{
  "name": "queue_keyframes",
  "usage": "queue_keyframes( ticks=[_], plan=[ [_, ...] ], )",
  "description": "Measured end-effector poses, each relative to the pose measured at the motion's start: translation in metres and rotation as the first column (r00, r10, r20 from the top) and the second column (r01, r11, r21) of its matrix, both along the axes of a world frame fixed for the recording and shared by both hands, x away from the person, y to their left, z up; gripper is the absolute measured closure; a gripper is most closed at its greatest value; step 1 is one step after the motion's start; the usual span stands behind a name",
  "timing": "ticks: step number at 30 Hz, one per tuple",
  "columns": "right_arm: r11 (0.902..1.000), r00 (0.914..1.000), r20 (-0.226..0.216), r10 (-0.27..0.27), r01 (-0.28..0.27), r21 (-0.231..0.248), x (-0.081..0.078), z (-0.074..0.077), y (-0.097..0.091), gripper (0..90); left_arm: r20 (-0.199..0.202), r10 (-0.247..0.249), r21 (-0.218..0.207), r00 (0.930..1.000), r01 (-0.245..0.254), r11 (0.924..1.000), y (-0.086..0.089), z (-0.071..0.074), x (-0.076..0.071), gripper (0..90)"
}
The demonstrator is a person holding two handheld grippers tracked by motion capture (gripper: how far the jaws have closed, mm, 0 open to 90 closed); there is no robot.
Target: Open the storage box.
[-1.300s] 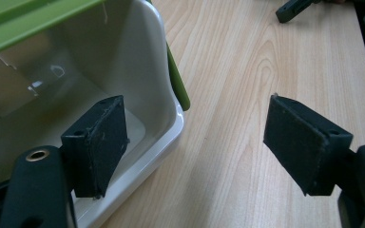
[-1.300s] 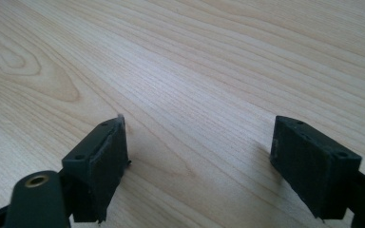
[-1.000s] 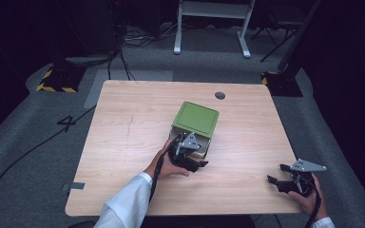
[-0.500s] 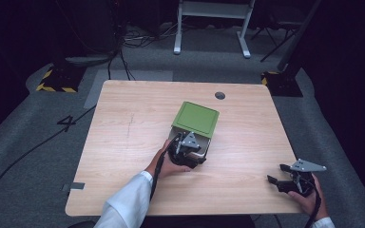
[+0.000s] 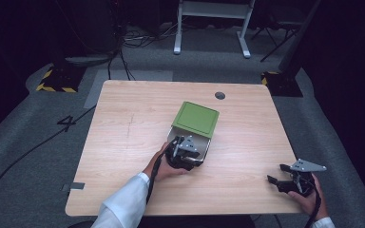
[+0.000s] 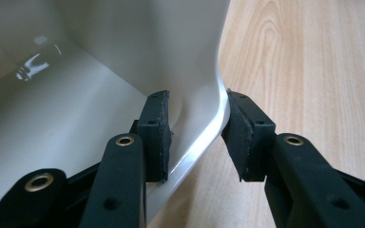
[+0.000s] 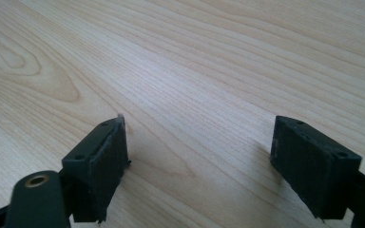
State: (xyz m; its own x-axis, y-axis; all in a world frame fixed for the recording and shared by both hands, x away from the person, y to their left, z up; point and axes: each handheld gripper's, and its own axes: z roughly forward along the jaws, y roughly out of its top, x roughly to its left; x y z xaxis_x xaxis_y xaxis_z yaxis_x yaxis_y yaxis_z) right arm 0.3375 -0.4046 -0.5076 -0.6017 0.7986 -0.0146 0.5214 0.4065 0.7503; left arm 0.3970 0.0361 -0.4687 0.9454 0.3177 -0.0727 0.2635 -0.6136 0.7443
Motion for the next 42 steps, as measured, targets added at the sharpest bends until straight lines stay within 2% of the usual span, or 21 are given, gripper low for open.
queue_keyframes(
  ticks=[4, 14, 24, 42],
  plan=[
    [1.0000, 1.0000, 0.000, 0.000, 0.000, 0.000, 0.000, 0.000, 0.000, 20.0, -0.017, -0.004, -0.003, 0.9998, 0.004, 1.0000, 0.003, -0.001, -0.005, 62.4],
    [1.0000, 1.0000, 0.001, 0.000, 0.000, 0.000, 0.000, 0.000, 0.000, 20.0, -0.013, -0.030, 0.021, 0.9994, 0.031, 0.9993, 0.006, -0.003, -0.022, 64.0],
    [1.0000, 1.0000, 0.000, 0.000, 0.000, 0.000, 0.000, 0.000, 0.000, 20.0, -0.039, -0.051, -0.005, 0.9979, 0.051, 0.9987, 0.012, -0.004, -0.036, 64.9],
    [1.0000, 1.0000, 0.000, 0.000, 0.000, 0.000, 0.000, 0.000, 0.000, 19.9, -0.057, -0.062, -0.013, 0.9965, 0.061, 0.9981, 0.022, -0.005, -0.057, 64.9]
  ],
)
